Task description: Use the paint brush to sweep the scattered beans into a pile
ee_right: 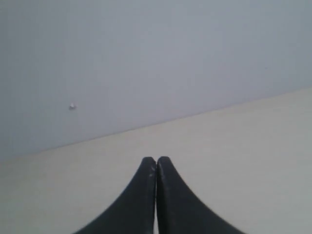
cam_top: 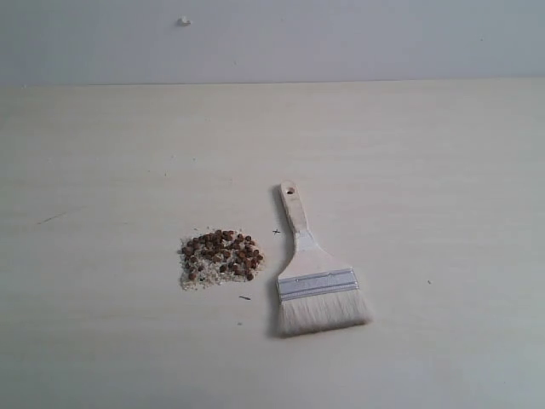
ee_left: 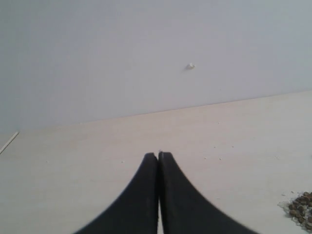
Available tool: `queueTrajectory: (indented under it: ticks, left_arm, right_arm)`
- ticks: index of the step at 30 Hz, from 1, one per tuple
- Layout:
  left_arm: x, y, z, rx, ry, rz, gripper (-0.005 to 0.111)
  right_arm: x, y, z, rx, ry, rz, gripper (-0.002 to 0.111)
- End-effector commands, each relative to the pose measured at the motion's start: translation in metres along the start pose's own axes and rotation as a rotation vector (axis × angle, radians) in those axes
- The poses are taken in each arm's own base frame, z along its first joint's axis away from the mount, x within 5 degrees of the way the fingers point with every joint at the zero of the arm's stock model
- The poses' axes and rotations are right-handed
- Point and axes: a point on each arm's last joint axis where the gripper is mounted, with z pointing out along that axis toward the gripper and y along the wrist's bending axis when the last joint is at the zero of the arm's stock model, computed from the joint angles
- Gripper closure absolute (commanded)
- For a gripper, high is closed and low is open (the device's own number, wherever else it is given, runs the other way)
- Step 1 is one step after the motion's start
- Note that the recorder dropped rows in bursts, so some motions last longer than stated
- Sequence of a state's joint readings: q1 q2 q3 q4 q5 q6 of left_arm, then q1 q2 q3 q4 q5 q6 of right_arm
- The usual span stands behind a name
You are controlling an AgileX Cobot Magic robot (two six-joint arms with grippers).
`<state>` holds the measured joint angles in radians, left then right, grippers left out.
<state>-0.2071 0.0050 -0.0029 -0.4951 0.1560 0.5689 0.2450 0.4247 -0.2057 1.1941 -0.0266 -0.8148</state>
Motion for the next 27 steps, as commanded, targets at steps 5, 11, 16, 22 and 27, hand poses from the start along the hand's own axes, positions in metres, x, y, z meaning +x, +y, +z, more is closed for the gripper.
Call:
queueTrajectory:
  ticks: [5,11,16,22,27]
  left_arm:
    - [0.000,0.000,0.000,0.002,-0.006,-0.002,0.107]
    - [0.000,0.000,0.000,0.002,-0.006,-0.002,0.107]
    - [0.000,0.000,0.000,0.002,-0.006,-0.002,0.107]
    - [0.000,0.000,0.000,0.002,-0.006,-0.002,0.107]
    - [0.000,0.000,0.000,0.002,-0.006,-0.002,0.107]
  right_arm:
    - [-0.004,0.004,-0.025,-0.083,-0.128,0.000,0.108]
    - [-0.005,0.004,-0.027,-0.087,-0.139,0.000,0.108]
    - [-0.005,0.004,-0.027,-0.087,-0.139,-0.002,0.108]
    - [-0.006,0.004,-0.028,-0.079,-0.154,-0.082,0.108]
    - [-0.008,0.003,-0.036,-0.067,-0.206,-0.108,0.108]
